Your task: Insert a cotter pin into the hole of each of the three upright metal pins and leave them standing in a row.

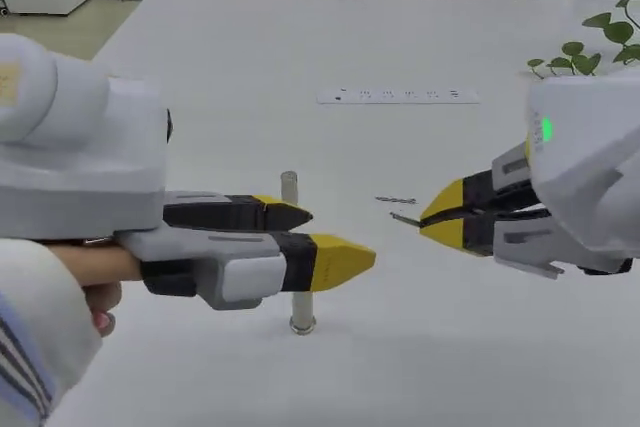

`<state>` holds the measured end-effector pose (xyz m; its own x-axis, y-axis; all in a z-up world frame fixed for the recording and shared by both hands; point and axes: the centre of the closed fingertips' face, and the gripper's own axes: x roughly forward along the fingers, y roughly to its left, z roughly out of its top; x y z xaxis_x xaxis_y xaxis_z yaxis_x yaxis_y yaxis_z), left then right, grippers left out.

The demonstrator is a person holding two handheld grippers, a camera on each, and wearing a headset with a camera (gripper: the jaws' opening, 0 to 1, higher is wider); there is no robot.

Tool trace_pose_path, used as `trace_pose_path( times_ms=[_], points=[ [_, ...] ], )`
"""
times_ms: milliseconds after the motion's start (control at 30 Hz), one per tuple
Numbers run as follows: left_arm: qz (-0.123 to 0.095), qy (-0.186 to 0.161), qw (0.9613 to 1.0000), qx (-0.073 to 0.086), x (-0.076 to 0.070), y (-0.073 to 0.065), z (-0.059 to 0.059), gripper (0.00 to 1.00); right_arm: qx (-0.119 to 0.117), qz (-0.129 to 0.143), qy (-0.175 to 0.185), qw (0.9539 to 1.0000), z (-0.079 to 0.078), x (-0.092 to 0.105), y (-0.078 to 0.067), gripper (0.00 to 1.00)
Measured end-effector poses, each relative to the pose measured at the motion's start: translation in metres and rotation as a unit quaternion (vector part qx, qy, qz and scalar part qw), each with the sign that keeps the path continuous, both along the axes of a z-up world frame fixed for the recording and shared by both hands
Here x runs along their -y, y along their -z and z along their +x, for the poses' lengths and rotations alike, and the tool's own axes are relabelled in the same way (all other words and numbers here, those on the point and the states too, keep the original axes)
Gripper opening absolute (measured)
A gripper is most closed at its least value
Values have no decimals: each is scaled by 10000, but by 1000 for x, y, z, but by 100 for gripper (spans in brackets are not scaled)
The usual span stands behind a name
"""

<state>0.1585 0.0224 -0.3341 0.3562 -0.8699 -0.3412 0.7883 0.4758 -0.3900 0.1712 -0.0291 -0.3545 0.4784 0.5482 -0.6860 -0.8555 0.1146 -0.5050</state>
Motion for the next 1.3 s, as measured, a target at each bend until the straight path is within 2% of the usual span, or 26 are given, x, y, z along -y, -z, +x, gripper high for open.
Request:
trace_pose_path(
  times_ms=[67,200,267,333,500,667,1000,1300],
  points=[
    [-33,21,10000,-26,5,-1,-1,40,109,-20,-33,9999,-4,-2,-3,0],
    [80,181,9998,-84,15,2,-7,31,148,5,-96,9998,-11,-6,-9,0],
    [31,223,9997,-90,20,-1,-9,30,200,-26,-137,9997,-16,-9,-14,0],
    [-62,232,9996,-115,25,-5,-10,27,366,-242,-269,9987,-19,-8,-18,0],
    [-209,168,9995,-165,30,-12,-12,20,372,-314,-317,9983,-29,-7,-26,0],
    [-353,117,9990,-239,36,-20,-21,13,356,-416,-402,9977,-36,-5,-31,0],
    [-320,71,9991,-281,38,-21,-30,5,388,-402,-560,9969,-46,-13,-32,0],
    [-292,44,9990,-332,35,-21,-31,0,401,-191,-557,9975,-47,-17,-35,0]
  ],
)
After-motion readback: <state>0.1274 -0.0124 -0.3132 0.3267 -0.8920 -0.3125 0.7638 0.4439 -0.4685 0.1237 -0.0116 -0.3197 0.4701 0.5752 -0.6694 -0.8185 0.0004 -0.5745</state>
